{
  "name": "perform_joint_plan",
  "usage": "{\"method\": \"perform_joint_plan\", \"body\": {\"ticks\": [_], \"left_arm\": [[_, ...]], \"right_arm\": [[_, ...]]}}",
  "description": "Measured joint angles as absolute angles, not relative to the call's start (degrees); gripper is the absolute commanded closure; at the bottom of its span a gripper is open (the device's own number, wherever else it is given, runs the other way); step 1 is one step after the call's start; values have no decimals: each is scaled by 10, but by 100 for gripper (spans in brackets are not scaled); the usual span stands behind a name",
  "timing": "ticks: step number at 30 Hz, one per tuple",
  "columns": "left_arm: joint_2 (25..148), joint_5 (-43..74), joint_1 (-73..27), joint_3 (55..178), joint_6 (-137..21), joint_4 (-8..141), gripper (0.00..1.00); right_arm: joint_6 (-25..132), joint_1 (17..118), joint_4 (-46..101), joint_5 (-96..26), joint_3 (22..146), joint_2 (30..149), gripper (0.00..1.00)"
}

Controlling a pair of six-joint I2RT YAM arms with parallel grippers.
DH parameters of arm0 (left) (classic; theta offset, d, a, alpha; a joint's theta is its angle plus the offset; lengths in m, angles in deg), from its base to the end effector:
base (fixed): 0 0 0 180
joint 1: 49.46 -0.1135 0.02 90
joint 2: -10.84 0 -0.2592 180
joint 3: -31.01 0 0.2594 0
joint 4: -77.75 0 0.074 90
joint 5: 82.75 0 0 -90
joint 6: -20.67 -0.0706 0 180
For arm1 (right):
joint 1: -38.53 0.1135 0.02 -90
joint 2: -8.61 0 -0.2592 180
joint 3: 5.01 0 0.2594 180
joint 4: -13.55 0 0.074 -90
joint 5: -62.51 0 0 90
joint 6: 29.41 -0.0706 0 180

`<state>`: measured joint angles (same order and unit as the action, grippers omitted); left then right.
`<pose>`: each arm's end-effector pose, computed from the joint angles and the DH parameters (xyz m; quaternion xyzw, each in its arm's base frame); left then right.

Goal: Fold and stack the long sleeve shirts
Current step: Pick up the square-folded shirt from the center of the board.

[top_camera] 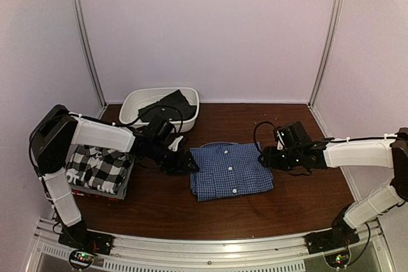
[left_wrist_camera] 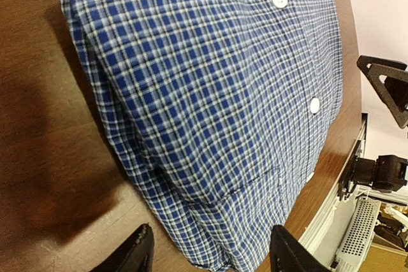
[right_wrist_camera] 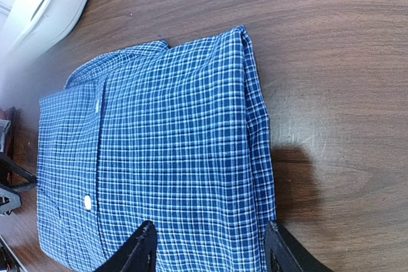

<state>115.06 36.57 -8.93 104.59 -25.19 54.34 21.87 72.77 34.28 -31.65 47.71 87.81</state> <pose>0.2713 -0.2774 0.1228 0.0491 0.9222 -0.3790 0.0586 0.2465 0.1740 0.1465 0.0231 0.9303 0.2439 0.2730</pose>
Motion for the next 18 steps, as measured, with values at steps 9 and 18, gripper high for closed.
{"method": "perform_joint_plan", "body": {"ticks": [9,18], "left_arm": [[1193,375,-84,1046,-239,555,36],[1220,385,-58,1061,-210,592,51]], "right_arm": [[220,727,333,-318,473,878,42],[228,724,324,-326,473,889,42]]}}
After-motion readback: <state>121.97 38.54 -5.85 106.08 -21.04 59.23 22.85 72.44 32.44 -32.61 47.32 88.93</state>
